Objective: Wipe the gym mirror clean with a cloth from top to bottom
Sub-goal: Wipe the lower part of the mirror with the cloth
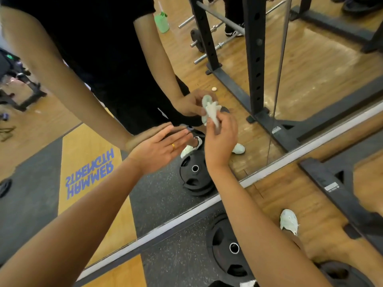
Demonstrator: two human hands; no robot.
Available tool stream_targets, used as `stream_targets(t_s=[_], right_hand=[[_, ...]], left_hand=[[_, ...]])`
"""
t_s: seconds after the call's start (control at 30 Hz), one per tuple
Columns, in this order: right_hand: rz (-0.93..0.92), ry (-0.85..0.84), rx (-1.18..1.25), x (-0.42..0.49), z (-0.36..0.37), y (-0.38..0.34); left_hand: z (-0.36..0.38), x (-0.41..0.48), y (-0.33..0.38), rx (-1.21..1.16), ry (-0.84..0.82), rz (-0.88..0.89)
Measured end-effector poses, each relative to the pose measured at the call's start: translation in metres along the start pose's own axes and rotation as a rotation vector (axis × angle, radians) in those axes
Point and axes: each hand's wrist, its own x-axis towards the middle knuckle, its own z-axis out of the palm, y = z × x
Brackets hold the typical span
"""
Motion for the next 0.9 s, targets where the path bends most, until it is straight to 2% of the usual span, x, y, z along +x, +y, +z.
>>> stream_targets(t_s=[0.1,0.17,0.23,0.33,0.4,0.77,0.9], right_hand=[[-0.119,-0.149,-0.051,-0.013,-0.002,0.007],[-0.17,-0.178,-0.091,-0.006,-0.011,0.01],[-0.083,-0.085,-0.087,0.02,-0.022,0.007],[0.09,0.189,-0.001,0.08,-0.043,0.007],[0.134,0.263,0.018,0.109,-0.05,0.011],[0.051,0.117,-0.031,0.091,-0.045,0.012],[0.093,0.087,-0.032,0.094,-0.047,0.014]], left_hand=[[0.003,-0.001,-0.001,-0.017,0.02,0.005],[0.004,-0.001,0.0,-0.013,0.015,0.003],[0.004,-0.002,0.001,-0.005,-0.024,0.007],[0.004,-0.004,0.003,-0.006,-0.056,-0.002],[0.004,-0.003,0.002,-0.022,-0.041,-0.005],[-0.001,0.001,-0.003,-0.155,0.009,-0.03],[-0.012,0.003,-0.003,-0.257,0.12,-0.091]])
